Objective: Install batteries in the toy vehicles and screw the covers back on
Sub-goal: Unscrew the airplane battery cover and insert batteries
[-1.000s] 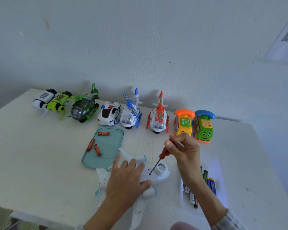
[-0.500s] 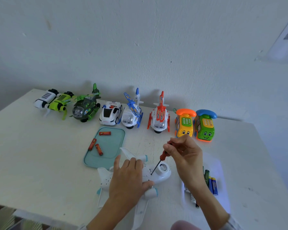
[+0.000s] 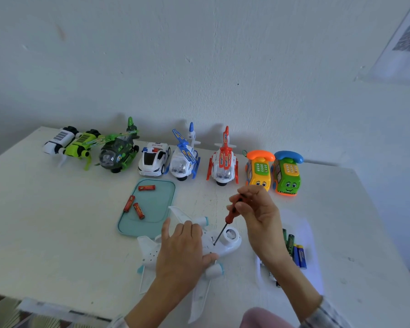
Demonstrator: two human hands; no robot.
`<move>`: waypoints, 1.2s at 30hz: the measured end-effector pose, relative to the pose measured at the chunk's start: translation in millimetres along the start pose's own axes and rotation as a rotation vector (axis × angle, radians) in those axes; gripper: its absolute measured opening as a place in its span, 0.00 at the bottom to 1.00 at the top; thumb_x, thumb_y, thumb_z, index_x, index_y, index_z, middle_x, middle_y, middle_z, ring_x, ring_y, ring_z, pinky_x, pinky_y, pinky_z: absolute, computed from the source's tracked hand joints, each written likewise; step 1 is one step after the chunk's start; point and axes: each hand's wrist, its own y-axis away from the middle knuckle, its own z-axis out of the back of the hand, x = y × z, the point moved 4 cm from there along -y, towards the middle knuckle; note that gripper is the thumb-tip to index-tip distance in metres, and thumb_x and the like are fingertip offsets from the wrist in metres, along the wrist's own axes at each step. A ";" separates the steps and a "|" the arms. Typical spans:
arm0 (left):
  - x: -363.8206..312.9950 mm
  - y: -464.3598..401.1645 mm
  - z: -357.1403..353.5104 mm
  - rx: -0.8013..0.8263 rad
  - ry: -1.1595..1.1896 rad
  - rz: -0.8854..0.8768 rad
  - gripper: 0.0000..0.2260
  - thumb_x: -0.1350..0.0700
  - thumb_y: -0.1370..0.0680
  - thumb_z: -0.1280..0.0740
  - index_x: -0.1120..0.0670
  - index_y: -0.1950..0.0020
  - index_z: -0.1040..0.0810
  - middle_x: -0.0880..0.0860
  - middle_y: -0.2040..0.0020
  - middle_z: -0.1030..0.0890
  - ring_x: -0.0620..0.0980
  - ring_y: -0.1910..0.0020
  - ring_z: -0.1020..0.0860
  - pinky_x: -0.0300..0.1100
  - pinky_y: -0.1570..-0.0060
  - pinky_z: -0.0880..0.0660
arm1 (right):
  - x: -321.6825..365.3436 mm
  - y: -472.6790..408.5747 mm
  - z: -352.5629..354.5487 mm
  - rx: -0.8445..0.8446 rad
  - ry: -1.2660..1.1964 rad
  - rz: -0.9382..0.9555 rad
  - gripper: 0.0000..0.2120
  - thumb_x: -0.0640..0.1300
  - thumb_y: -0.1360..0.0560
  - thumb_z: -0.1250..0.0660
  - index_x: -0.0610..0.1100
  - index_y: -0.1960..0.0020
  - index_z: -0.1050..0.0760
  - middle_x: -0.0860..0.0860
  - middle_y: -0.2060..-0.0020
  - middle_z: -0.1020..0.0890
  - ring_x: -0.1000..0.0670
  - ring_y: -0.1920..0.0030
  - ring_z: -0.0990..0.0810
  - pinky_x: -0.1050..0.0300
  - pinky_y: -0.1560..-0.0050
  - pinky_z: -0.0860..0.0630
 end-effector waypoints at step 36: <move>-0.2 -1.1 -4.5 -0.055 0.033 -0.024 0.25 0.31 0.25 0.43 0.48 0.38 0.35 0.45 0.43 0.30 0.45 0.43 0.32 0.42 0.34 0.40 | 1.4 8.1 0.8 -0.075 0.007 0.036 0.08 0.38 0.31 0.27 0.40 0.58 0.26 0.45 0.66 0.21 0.37 0.68 0.20 0.48 0.61 0.22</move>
